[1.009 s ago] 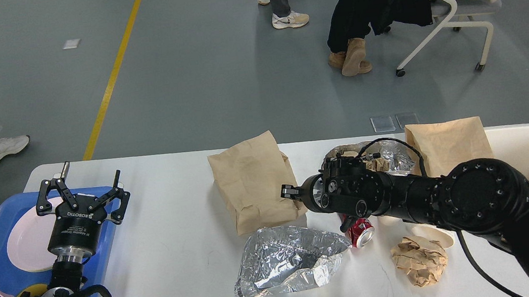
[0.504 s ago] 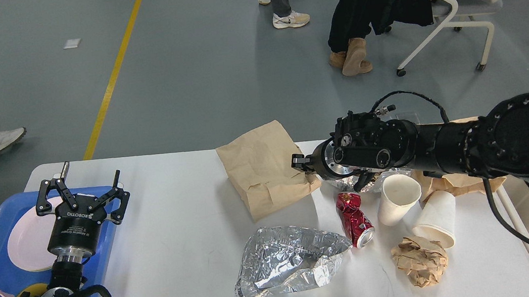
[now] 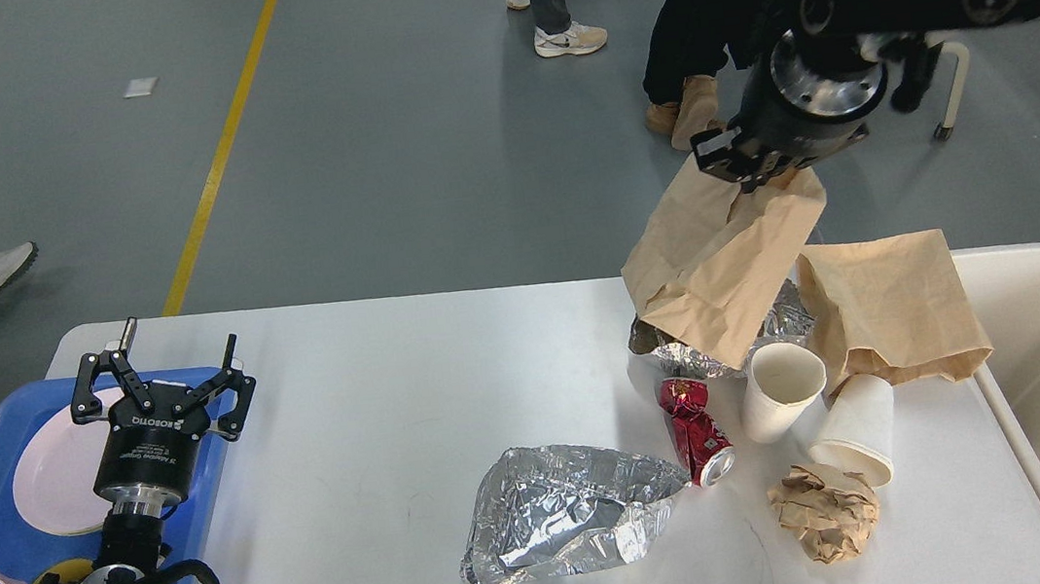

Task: Tidy desktop
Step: 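Lift the paper bag and carry it into the white bin, then release the bag in the bin and withdraw the right gripper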

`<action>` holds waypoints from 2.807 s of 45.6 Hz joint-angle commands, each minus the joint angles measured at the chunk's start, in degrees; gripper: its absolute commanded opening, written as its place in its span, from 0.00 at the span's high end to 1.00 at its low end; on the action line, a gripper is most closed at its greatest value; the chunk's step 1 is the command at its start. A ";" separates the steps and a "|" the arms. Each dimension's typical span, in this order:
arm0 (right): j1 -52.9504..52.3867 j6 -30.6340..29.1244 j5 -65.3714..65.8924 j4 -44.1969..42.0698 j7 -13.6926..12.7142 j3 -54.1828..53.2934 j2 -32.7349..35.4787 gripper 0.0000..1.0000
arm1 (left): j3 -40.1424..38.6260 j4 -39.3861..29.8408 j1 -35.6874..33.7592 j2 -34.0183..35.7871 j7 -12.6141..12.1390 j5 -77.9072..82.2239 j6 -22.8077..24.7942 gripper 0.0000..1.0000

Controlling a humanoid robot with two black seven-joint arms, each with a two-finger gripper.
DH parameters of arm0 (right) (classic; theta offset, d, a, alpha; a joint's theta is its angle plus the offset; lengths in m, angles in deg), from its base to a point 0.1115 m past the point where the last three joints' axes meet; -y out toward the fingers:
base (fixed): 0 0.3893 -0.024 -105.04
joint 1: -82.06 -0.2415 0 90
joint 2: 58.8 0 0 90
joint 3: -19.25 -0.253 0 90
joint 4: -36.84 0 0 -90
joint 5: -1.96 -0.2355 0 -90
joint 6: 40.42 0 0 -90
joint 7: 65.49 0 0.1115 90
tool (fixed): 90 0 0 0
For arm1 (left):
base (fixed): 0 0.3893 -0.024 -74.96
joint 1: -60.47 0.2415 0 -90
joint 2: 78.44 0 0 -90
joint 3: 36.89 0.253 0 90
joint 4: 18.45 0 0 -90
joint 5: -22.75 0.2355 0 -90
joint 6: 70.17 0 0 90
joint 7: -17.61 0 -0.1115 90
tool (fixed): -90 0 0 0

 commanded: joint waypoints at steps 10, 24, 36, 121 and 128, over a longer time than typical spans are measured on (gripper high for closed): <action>-20.05 -11.90 0.02 12.28 4.93 12.34 3.98 1.00 | -0.01 0.01 0.00 0.00 0.00 -0.01 0.00 0.04; -23.93 -11.99 0.11 15.37 13.38 30.44 2.75 1.00 | 0.07 0.01 0.00 0.00 0.00 -0.01 0.00 0.04; -15.51 -2.42 8.54 6.94 12.50 41.35 20.57 1.00 | -0.01 0.01 0.00 0.00 0.00 -0.01 -0.09 0.04; 102.20 33.88 9.60 -70.42 10.83 -14.37 7.15 0.59 | -0.01 0.01 0.00 0.00 0.00 -0.01 -0.09 0.04; 102.20 41.09 9.60 -70.07 11.01 -14.63 7.15 0.00 | -0.01 0.01 0.00 0.00 0.00 -0.01 -0.09 0.04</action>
